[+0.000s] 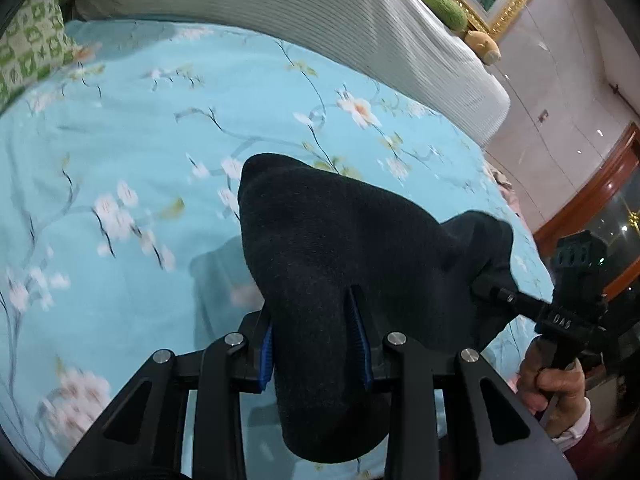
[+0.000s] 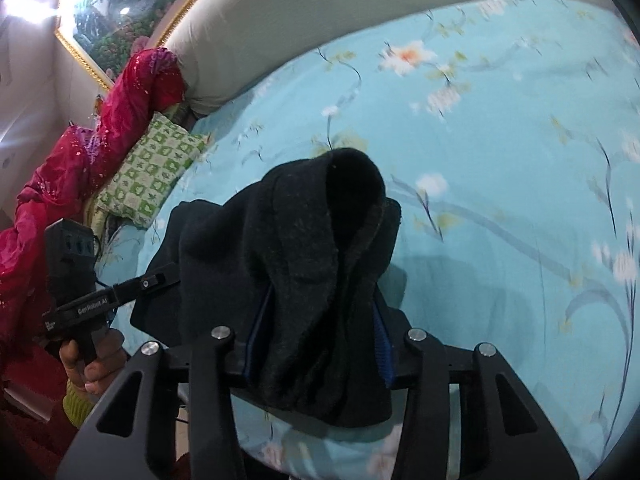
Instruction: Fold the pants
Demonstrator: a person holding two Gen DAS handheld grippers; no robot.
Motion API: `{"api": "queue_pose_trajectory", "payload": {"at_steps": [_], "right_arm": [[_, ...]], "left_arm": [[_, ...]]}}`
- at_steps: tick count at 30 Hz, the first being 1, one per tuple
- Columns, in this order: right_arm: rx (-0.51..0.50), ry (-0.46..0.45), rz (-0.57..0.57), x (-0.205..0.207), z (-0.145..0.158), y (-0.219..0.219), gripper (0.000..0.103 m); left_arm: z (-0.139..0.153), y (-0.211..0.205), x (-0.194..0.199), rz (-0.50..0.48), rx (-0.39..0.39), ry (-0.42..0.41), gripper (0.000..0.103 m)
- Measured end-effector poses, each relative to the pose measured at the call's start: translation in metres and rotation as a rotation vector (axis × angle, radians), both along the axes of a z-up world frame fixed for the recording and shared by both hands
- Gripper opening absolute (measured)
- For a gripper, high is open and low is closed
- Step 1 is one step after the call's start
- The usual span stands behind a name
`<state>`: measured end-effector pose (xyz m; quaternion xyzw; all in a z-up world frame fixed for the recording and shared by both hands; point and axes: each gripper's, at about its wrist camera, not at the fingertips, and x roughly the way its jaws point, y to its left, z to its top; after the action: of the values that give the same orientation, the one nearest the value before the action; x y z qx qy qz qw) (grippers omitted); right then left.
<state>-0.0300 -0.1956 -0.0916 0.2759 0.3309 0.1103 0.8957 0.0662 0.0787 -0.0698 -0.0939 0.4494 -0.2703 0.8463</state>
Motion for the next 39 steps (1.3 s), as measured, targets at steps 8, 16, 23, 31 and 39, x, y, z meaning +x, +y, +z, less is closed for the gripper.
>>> {"api": "queue_pose_trajectory", "payload": {"at_steps": [8, 16, 23, 31, 39], "right_arm": [[-0.027, -0.065, 0.069, 0.063, 0.028, 0.016, 0.046], [-0.024, -0.029, 0.085, 0.107, 0.015, 0.025, 0.046], [-0.003, 0.031, 0.073, 0.118, -0.012, 0.016, 0.054], [0.009, 0.025, 0.059, 0.113, -0.020, 0.010, 0.063], [-0.037, 0.017, -0.018, 0.088, -0.013, -0.003, 0.074]], "left_arm": [[0.018, 0.033, 0.044, 0.114, 0.018, -0.044, 0.032], [0.001, 0.037, 0.081, 0.121, 0.083, -0.034, 0.032], [-0.029, 0.044, 0.085, 0.129, 0.073, -0.001, 0.038], [-0.030, 0.045, 0.079, 0.150, 0.085, -0.009, 0.050], [-0.020, 0.046, 0.056, 0.189, 0.141, -0.043, 0.064]]}}
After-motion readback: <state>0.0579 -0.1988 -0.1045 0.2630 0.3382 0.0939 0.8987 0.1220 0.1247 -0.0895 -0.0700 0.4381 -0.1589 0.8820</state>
